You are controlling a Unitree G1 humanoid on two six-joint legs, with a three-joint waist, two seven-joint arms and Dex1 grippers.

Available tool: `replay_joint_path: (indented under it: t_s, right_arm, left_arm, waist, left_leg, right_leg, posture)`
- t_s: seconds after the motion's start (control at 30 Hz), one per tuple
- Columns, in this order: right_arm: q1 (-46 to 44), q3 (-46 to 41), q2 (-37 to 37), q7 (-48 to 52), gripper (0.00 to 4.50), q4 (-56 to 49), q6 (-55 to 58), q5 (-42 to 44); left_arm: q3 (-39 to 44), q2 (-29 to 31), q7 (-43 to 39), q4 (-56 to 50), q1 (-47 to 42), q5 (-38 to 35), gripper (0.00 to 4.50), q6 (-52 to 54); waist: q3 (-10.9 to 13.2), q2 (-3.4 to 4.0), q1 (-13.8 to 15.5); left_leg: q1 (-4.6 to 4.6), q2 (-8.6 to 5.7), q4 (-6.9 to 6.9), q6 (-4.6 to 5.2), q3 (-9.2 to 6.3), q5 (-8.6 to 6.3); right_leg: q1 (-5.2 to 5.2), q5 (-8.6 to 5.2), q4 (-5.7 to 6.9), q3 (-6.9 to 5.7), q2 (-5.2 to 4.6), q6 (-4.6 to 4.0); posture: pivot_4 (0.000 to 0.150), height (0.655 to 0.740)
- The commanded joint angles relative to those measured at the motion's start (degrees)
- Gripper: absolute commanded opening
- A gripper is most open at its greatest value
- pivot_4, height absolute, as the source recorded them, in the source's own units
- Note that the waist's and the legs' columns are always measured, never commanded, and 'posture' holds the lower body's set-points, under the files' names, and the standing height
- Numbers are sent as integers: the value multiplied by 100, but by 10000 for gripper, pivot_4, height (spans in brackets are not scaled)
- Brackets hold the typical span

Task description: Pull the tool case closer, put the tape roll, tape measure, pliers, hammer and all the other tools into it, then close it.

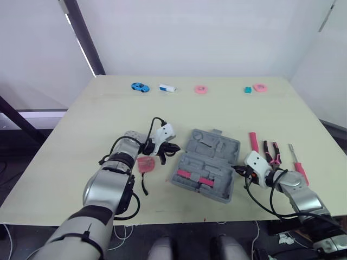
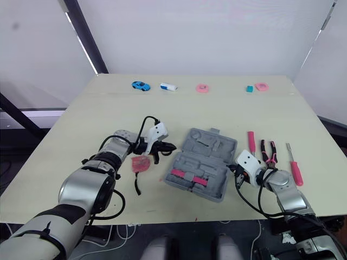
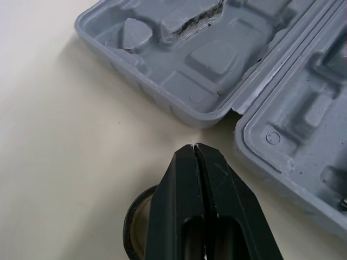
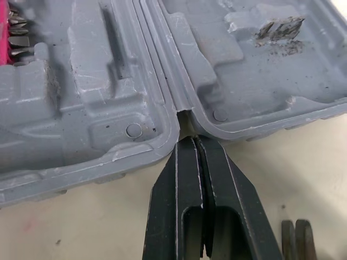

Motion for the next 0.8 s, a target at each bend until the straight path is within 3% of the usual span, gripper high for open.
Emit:
replay_joint_path:
  t_s: [0.03, 0.8]
  right_arm:
    - [-62, -28, 34, -33, 0, -109, -120, 10]
    - [-199, -23, 223, -90, 0, 72, -247, -61]
  left_arm:
    - [-75, -38, 60, -6, -57, 127, 519, -10]
    - [-175, -175, 134, 44, -63, 461, 519, 272]
  waist:
    - [0, 0, 0]
    - [0, 0, -11]
  left_leg:
    - [0, 0, 0, 0, 0, 0]
    - [6, 0, 1, 0, 0, 0]
  right_leg:
    - [0, 0, 0, 0, 0, 0]
    - [1, 1, 7, 1, 2, 0]
  posture:
    - [1500, 7395]
    - [1500, 7395]
